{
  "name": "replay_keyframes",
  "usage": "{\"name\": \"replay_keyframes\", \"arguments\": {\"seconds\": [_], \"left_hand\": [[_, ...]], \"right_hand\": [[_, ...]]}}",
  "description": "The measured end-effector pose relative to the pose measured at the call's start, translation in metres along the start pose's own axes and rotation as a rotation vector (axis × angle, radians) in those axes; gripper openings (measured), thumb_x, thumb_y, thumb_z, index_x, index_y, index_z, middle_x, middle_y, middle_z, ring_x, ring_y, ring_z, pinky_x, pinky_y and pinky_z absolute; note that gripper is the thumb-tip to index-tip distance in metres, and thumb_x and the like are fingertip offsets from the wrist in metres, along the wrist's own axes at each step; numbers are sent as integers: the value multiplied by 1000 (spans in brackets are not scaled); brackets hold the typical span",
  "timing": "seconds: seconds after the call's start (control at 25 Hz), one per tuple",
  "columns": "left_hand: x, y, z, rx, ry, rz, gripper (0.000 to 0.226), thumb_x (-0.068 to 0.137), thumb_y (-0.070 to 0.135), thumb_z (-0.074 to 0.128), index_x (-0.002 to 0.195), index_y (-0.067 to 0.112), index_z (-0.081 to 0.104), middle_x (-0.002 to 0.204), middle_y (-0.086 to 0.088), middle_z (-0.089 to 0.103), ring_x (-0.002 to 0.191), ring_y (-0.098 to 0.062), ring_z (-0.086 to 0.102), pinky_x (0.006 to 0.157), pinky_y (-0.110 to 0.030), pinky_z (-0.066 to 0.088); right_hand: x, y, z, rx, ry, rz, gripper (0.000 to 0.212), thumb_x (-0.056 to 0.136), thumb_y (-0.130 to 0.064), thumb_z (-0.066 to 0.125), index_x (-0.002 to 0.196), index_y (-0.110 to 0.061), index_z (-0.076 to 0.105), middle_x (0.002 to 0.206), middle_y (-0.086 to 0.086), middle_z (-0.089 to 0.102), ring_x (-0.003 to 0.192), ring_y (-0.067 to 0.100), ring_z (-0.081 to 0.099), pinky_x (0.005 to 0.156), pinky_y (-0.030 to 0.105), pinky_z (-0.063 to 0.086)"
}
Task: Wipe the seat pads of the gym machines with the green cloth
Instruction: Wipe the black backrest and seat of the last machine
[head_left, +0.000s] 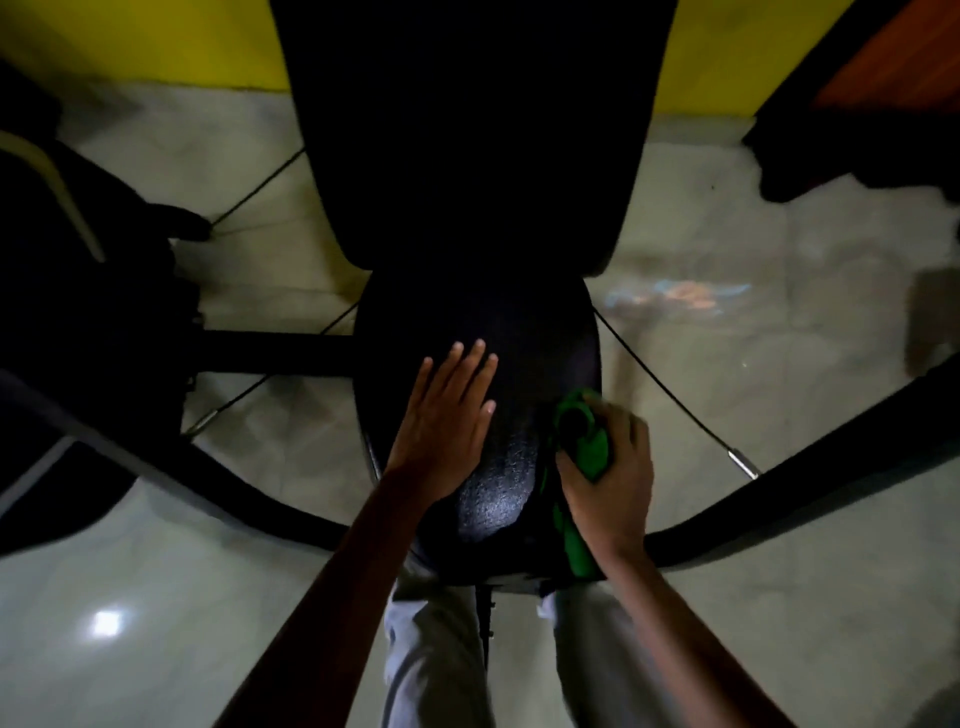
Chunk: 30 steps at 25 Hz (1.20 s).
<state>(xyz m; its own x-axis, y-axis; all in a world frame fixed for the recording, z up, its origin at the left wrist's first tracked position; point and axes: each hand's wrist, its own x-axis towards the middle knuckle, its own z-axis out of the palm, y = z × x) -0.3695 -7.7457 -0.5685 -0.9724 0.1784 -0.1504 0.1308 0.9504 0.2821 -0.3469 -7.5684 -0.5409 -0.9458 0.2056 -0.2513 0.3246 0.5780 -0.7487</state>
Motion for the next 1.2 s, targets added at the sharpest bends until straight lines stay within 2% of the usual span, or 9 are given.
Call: {"name": "replay_keyframes", "arguments": {"seconds": [0.16, 0.32, 0.52, 0.72, 0.88, 0.96, 1.08, 1.2], "left_hand": [[-31, 19, 6, -39, 146, -182, 49, 97, 28, 30, 140, 10, 45, 148, -7, 41, 140, -24, 32, 116, -42, 18], [-51, 36, 5, -101, 255, -291, 47, 96, 27, 34, 137, 10, 49, 147, -5, 43, 139, -20, 33, 116, -41, 23], [-48, 31, 8, -139, 265, -312, 48, 94, 29, 36, 138, 12, 49, 146, -5, 44, 139, -20, 34, 115, -42, 21], [-48, 29, 11, -157, 277, -320, 47, 94, 27, 37, 137, 12, 50, 146, -6, 44, 139, -21, 34, 116, -41, 21], [-50, 28, 12, -158, 262, -306, 46, 95, 28, 39, 138, 12, 48, 147, -7, 42, 139, -22, 33, 117, -40, 19], [-52, 28, 13, -168, 270, -304, 46, 94, 28, 40, 137, 13, 49, 146, -6, 43, 138, -21, 34, 117, -39, 18], [-51, 30, 13, -140, 289, -315, 46, 93, 29, 42, 136, 14, 51, 145, -6, 45, 137, -21, 36, 115, -39, 19], [-53, 32, 13, -132, 305, -409, 51, 92, 34, 42, 138, 13, 47, 148, -9, 40, 141, -23, 31, 116, -41, 18]], "right_hand": [[66, -13, 0, -399, -292, -400, 58, 71, -23, 75, 125, -14, 55, 125, 12, 50, 113, 32, 50, 88, 35, 46], [88, -26, 13, -511, -350, -611, 56, 71, -25, 75, 123, -10, 58, 124, 18, 53, 114, 38, 50, 91, 39, 46], [93, -22, 25, -525, -271, -643, 52, 73, -26, 74, 117, -2, 58, 119, 24, 54, 109, 43, 52, 85, 44, 48], [92, -18, 29, -544, -255, -666, 59, 72, -39, 59, 117, -1, 56, 121, 24, 53, 108, 45, 54, 82, 51, 51], [92, -18, 27, -521, -280, -638, 65, 73, -48, 50, 120, -4, 54, 122, 22, 52, 107, 44, 54, 83, 51, 51], [91, -22, 24, -516, -308, -649, 59, 73, -40, 58, 119, -5, 56, 123, 21, 52, 107, 43, 55, 83, 48, 50], [107, -43, 35, -514, -403, -818, 48, 73, -27, 68, 116, -5, 61, 119, 18, 56, 105, 40, 58, 83, 43, 51], [133, -85, 73, -488, -525, -858, 42, 78, -21, 72, 114, -4, 62, 115, 17, 58, 104, 37, 59, 84, 38, 48]]}}
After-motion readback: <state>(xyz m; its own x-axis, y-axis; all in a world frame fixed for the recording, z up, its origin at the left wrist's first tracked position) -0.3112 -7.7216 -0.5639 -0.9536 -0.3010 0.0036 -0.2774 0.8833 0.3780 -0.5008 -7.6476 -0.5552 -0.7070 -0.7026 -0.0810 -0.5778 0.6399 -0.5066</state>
